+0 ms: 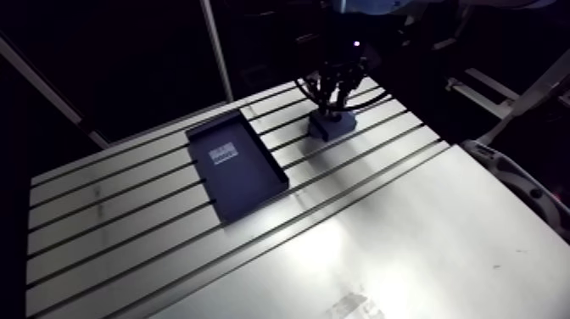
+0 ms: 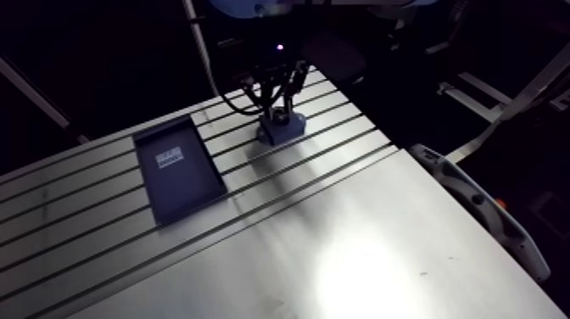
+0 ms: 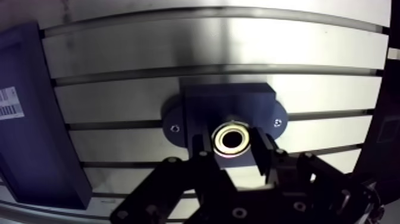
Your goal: Pick up the bearing and press it into the housing until flush.
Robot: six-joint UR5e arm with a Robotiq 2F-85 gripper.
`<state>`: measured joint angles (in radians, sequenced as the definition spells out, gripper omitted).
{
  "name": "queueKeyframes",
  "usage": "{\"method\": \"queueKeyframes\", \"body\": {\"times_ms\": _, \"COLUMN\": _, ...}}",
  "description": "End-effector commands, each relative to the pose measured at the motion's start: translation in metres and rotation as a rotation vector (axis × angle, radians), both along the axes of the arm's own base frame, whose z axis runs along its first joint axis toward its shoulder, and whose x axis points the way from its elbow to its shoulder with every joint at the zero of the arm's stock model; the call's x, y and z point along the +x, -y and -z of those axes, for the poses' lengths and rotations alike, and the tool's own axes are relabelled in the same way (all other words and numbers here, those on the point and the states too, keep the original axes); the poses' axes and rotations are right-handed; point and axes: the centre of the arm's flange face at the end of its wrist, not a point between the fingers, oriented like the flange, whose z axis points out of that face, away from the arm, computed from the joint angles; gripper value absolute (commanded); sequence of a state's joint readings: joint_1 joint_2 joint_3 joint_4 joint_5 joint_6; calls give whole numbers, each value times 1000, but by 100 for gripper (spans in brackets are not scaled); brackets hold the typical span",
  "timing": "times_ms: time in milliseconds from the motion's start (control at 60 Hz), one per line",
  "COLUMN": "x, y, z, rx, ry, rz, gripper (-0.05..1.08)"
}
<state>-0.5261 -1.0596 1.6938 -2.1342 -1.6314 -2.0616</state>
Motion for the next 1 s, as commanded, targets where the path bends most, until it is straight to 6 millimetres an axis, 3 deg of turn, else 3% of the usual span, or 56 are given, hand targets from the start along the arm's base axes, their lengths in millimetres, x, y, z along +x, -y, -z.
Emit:
{"method": "queueKeyframes", "body": {"times_ms": 17, "x": 0, "y": 0, "z": 3, "rx": 0, "ry": 5, "rz": 8, "gripper": 69}}
{"method": "queueKeyframes", "body": {"times_ms": 1000, "x": 4, "y": -3, "z": 7, "rx": -1, "ry": 15, "rz": 14, "gripper": 69}}
